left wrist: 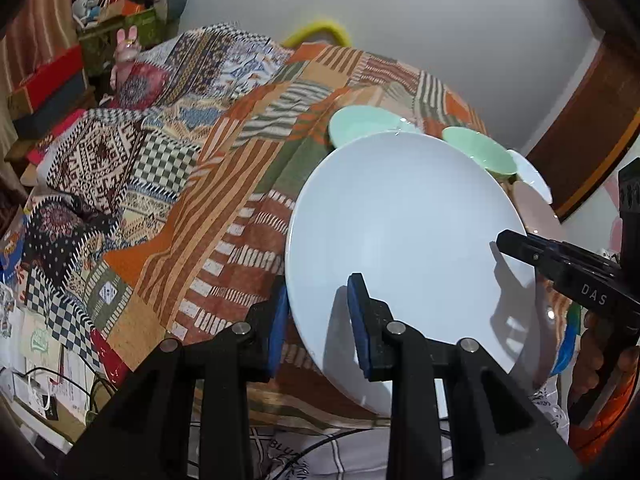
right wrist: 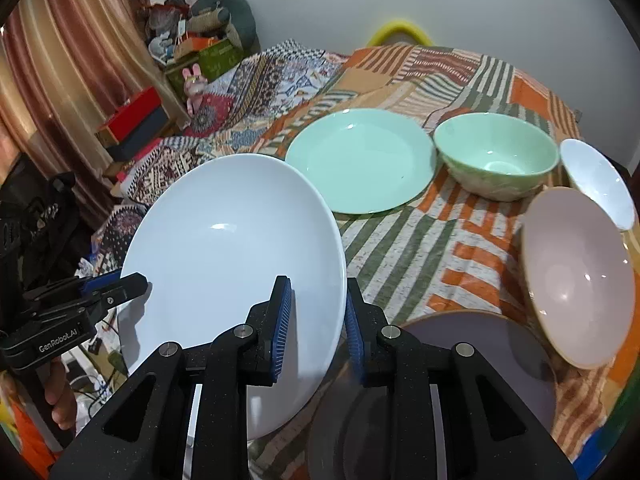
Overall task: Organize plates and bowls
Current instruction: 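Lift the white plate with both tools and lower it onto the purple plate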
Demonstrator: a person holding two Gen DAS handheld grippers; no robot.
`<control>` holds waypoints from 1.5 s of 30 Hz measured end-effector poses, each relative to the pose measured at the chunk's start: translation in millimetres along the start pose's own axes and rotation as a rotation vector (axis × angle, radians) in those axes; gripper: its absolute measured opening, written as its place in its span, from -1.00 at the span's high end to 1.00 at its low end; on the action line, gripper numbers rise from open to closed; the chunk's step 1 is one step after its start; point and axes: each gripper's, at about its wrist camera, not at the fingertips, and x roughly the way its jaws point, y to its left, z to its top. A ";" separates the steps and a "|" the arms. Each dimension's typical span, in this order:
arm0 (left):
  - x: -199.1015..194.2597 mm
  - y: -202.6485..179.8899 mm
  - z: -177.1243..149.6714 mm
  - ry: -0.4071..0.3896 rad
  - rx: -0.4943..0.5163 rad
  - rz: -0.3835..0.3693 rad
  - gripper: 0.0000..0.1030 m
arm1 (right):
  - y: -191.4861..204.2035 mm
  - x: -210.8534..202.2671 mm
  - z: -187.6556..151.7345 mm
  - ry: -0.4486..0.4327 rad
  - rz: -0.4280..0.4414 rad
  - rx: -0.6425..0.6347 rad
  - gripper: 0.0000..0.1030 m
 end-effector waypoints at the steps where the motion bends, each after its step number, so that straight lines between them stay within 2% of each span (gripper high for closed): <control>1: -3.7 -4.1 0.4 -0.008 0.007 -0.003 0.43 | -1.4 -5.0 -1.1 -0.009 -0.001 0.004 0.54; 10: -22.3 -30.7 -1.7 -0.037 0.045 -0.038 0.43 | -14.2 -37.4 -15.1 -0.061 -0.019 0.031 0.54; 27: -31.4 -88.1 -15.7 -0.025 0.145 -0.081 0.43 | -47.1 -79.8 -53.3 -0.107 -0.053 0.124 0.54; 45: 5.0 -129.9 -34.4 0.110 0.215 -0.087 0.43 | -80.8 -89.6 -90.4 -0.087 -0.073 0.218 0.54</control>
